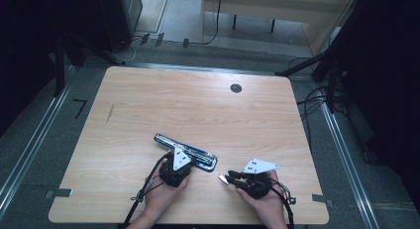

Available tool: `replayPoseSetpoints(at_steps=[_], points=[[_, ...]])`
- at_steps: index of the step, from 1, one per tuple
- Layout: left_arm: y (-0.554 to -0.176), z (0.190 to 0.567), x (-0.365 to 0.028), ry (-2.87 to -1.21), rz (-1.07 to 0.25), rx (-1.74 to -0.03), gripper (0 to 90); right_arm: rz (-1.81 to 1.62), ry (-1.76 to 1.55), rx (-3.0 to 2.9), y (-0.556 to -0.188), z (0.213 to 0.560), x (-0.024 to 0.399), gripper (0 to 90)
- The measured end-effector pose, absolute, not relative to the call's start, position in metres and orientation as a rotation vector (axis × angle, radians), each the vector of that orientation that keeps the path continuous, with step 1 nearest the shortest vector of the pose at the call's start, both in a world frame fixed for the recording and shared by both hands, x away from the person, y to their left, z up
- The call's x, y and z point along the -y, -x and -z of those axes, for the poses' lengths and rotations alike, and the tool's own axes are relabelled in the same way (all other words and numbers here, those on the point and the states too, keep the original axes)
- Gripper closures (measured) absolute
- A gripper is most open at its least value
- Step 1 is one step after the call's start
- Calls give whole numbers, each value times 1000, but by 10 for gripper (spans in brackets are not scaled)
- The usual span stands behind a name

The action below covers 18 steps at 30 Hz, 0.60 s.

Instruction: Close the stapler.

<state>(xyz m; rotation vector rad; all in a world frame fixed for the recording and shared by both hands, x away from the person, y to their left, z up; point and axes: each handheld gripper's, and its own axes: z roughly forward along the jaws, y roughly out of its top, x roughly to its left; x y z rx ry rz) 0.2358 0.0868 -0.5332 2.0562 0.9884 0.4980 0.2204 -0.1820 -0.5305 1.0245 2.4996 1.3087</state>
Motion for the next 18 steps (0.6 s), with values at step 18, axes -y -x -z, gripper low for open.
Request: replayPoseSetpoints(at_steps=[18], points=[[-236, 533, -88, -2054, -494, -995, 900, -1211, -1041, -2481, -212, 533, 170, 668]])
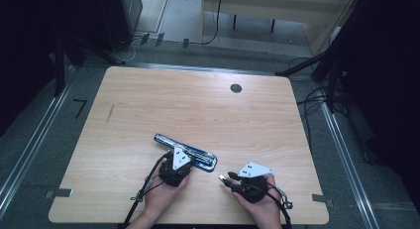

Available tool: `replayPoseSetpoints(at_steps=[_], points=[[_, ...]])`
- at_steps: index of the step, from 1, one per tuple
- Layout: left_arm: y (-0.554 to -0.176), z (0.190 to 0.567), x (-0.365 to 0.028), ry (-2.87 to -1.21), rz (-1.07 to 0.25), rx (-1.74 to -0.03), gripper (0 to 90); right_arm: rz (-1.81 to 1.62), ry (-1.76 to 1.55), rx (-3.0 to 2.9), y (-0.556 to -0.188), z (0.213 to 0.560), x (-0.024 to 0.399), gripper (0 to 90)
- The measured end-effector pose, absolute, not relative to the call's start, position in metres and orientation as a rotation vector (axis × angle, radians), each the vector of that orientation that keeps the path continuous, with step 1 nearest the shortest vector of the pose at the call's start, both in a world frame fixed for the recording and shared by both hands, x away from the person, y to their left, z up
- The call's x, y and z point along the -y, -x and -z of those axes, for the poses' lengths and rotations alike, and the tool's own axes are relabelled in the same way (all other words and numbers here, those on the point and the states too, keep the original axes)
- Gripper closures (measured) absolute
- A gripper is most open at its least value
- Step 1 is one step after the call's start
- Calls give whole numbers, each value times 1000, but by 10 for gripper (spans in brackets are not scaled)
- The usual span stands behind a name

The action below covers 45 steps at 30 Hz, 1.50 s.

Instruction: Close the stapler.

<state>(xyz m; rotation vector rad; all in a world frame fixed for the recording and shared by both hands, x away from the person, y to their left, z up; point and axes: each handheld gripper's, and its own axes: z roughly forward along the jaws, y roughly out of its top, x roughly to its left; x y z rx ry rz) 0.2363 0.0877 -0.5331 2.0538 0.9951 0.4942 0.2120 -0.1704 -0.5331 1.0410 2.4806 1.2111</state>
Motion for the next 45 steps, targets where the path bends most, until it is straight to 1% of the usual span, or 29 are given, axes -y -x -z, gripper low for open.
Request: replayPoseSetpoints(at_steps=[7, 9, 13, 14, 15, 27, 36, 45], points=[[-236, 533, -88, -2054, -495, -995, 900, -1164, -1012, -2497, -210, 535, 165, 672], [-236, 533, -88, -2053, -495, -995, 900, -1139, -997, -2511, -210, 538, 163, 708], [-236, 533, -88, -2053, -494, -995, 900, -1142, -980, -2512, -209, 539, 161, 728], [-236, 533, -88, -2051, -493, -997, 900, -1140, -973, -2505, -209, 539, 161, 789], [-236, 533, -88, -2051, -493, -997, 900, -1142, -977, -2504, -210, 539, 162, 793], [-237, 533, -88, -2052, -489, -996, 900, -1184, -980, -2510, -212, 536, 164, 798], [-236, 533, -88, -2051, -489, -996, 900, -1249, -946, -2510, -219, 520, 168, 799], [-237, 533, -88, -2051, -489, -996, 900, -1243, -885, -2538, -227, 510, 162, 799]])
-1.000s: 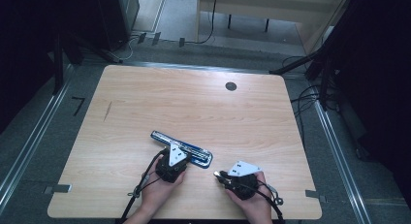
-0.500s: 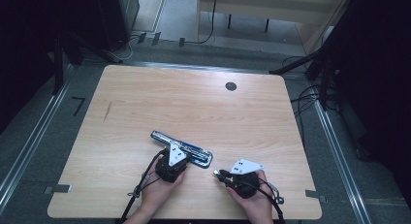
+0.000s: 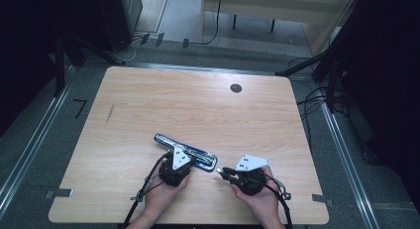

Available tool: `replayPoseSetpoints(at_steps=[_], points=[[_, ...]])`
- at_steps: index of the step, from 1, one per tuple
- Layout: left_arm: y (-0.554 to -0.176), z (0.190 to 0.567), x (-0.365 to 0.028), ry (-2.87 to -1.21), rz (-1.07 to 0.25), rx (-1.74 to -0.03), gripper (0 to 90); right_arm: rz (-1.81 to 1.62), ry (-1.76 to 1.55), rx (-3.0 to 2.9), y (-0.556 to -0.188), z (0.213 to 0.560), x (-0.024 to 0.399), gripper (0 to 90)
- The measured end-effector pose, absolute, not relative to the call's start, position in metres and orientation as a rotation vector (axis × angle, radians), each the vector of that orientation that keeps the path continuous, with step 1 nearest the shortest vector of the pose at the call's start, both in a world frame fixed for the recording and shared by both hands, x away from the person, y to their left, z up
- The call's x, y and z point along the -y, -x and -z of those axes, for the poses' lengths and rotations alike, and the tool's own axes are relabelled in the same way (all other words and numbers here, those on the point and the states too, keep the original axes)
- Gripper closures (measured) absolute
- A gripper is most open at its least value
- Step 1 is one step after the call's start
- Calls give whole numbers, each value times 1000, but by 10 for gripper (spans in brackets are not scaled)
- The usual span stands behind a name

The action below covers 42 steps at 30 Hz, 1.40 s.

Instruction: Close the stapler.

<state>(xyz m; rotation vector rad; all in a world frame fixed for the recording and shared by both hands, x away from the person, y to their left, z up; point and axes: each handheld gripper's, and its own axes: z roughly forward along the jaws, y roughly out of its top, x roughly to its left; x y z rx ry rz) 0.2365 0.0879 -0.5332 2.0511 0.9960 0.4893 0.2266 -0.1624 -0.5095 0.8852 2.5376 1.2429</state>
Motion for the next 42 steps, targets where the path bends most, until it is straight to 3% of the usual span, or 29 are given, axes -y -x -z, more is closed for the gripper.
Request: replayPoseSetpoints(at_steps=[24, 42], points=[[-237, 533, -88, -2048, -489, -998, 900, -1196, -761, -2580, -261, 480, 131, 799], [-237, 533, -88, -2050, -490, -996, 900, -1131, -701, -2657, -281, 486, 109, 799]])
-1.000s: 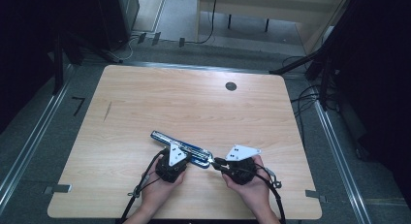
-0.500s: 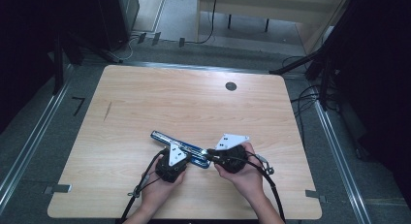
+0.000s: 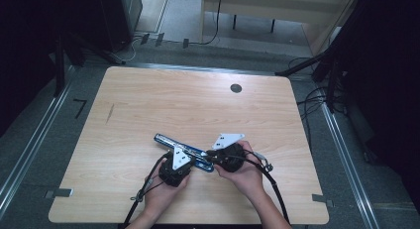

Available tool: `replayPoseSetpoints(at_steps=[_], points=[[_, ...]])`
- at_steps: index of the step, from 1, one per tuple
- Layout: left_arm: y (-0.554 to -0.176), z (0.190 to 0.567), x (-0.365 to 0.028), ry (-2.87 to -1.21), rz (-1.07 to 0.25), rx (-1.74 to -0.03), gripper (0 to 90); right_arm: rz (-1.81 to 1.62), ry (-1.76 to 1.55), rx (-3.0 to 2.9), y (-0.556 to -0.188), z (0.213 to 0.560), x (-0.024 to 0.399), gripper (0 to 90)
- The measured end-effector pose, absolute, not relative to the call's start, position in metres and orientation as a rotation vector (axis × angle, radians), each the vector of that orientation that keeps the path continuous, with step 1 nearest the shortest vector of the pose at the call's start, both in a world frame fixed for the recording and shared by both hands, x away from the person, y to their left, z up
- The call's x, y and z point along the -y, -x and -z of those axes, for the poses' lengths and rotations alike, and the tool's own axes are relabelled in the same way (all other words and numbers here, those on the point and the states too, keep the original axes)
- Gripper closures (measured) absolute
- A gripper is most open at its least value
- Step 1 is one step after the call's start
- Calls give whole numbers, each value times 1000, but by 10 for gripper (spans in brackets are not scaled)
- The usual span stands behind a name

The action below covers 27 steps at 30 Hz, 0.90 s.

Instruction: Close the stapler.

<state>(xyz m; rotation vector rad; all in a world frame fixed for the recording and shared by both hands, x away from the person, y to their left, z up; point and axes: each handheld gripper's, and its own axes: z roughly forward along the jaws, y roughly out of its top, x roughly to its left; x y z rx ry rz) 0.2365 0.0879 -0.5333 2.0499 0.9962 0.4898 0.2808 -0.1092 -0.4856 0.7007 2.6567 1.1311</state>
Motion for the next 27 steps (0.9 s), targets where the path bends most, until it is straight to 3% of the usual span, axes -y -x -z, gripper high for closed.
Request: replayPoseSetpoints(at_steps=[27], points=[[-236, 533, -88, -2052, -493, -996, 900, -1065, -624, -2730, -295, 493, 98, 799]])
